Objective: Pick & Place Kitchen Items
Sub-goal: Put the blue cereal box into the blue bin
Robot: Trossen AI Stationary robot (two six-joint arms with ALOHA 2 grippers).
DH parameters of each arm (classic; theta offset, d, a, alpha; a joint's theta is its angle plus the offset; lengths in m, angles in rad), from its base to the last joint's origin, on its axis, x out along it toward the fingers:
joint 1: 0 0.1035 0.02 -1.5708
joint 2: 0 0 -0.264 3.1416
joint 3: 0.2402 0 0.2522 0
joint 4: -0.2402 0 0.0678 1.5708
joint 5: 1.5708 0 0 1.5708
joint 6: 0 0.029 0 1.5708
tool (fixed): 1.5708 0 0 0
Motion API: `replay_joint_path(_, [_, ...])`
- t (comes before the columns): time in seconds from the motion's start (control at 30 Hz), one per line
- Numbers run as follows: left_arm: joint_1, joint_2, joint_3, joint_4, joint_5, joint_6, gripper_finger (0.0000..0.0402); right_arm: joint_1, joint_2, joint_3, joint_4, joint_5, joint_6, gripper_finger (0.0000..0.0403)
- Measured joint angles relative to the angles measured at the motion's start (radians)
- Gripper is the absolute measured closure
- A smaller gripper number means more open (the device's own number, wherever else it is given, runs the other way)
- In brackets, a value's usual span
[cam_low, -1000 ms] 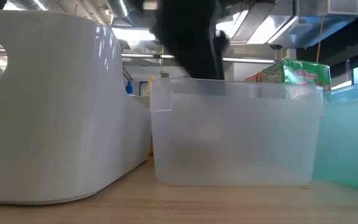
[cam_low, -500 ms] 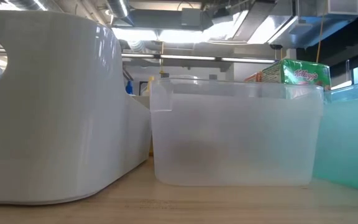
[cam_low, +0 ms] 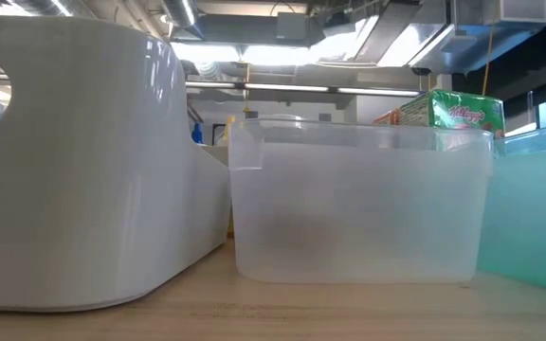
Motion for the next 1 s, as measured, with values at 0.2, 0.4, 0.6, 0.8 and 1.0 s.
replay_joint_path(0.2, [0.0, -0.028, 0.0, -0.107, 0.0, -0.021, 0.0178, -0.129, 0.0, -0.043, 0.002, -0.014, -0.003, 0.0026])
replay_joint_path(0.4, [0.0, -0.056, 0.0, -0.239, -0.014, -0.043, 0.0178, -0.289, 0.0, -0.074, 0.055, -0.049, -0.07, 0.0014])
replay_joint_path(0.6, [0.002, -0.133, -0.002, -0.316, -0.071, -0.043, 0.0178, -0.466, 0.0, -0.108, 0.247, -0.159, -0.198, 0.0014])
replay_joint_path(0.8, [0.0, -0.301, -0.152, -0.242, -0.079, -0.07, 0.0178, -0.642, 0.0, -0.196, 0.396, -0.394, -0.273, 0.0014])
replay_joint_path(1.0, [0.009, -0.502, -0.424, -0.004, -0.063, -0.043, 0.0173, -0.737, 0.001, -0.326, 0.476, -0.396, -0.325, 0.0014])
